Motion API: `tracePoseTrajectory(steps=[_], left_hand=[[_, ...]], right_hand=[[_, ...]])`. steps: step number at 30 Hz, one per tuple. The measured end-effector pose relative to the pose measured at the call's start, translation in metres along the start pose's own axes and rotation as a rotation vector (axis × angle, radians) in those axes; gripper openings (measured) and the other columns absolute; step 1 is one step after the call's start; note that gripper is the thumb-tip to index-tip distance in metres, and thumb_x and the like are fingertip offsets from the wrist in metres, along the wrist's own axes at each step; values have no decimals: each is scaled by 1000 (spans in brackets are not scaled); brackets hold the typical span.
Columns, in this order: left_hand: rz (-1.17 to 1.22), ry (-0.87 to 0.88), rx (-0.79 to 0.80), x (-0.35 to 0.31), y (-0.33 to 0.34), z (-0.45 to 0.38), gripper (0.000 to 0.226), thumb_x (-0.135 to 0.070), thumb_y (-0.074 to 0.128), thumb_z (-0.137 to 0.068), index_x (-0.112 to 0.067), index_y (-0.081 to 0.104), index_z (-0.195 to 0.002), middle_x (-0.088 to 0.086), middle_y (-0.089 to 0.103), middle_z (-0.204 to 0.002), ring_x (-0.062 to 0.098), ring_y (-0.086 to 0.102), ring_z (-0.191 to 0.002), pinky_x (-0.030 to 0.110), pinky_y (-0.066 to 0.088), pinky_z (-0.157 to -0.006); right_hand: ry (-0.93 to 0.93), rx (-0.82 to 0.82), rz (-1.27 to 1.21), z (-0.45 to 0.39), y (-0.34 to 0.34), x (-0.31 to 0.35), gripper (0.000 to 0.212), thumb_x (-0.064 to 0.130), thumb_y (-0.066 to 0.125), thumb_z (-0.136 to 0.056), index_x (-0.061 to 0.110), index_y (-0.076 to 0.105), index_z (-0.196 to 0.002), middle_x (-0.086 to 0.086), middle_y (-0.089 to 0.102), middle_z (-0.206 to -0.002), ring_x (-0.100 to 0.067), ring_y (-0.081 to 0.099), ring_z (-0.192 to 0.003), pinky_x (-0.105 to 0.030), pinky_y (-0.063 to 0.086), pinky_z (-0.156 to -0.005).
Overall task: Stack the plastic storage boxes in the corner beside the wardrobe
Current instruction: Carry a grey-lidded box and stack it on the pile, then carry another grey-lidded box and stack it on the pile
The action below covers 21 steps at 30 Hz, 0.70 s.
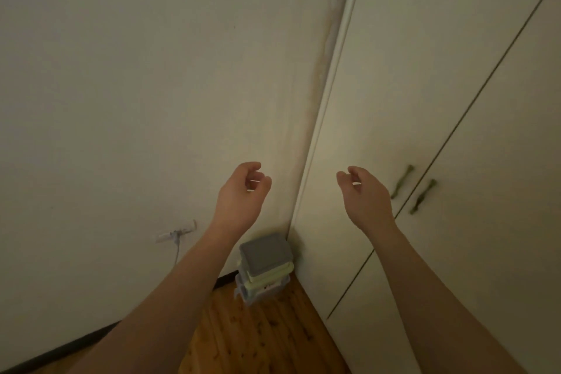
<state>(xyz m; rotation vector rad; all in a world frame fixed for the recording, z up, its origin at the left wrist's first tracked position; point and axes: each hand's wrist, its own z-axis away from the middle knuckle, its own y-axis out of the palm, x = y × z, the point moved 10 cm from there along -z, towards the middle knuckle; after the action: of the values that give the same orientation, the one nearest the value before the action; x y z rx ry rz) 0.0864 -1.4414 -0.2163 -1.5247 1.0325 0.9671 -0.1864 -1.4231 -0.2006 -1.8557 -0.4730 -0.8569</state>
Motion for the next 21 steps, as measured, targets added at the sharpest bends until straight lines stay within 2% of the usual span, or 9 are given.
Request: tracePoseTrajectory(steps=[8, 12, 15, 21], left_hand=[[51, 60, 127, -34, 7, 76, 35, -30, 61, -94, -26, 55, -128, -11, 64, -112, -4, 58, -94, 22, 47, -85], [74, 114, 187, -53, 17, 123, 34, -29, 61, -95, -26, 54, -128, -13, 62, -112, -2, 59, -97, 13, 46, -78], [94, 154, 230, -73, 27, 164, 35, -28, 63, -94, -26, 55, -127, -14, 62, -110, -2, 59, -97, 8, 41, -72], [155, 203, 343, -106, 44, 262, 37, -30, 64, -93, -28, 53, -128, -17, 62, -111, -5, 59, -98, 4, 43, -71]], right_hand=[[52, -128, -21, 105, -72, 0, 49, 45, 55, -96, 19, 54, -137, 8, 61, -119, -4, 57, -94, -20, 38, -81], [56, -207, -25, 157, -114, 1, 44, 41, 57, -95, 19, 56, -134, 12, 61, -112, 4, 58, -93, -16, 45, -79], [67, -261, -28, 202, -146, -1, 44, 40, 57, -96, 20, 56, -134, 13, 60, -113, 8, 56, -92, -6, 37, -72], [113, -347, -51, 309, -201, -9, 45, 41, 58, -95, 25, 54, -136, 14, 58, -121, 12, 53, -94, -6, 38, -68]])
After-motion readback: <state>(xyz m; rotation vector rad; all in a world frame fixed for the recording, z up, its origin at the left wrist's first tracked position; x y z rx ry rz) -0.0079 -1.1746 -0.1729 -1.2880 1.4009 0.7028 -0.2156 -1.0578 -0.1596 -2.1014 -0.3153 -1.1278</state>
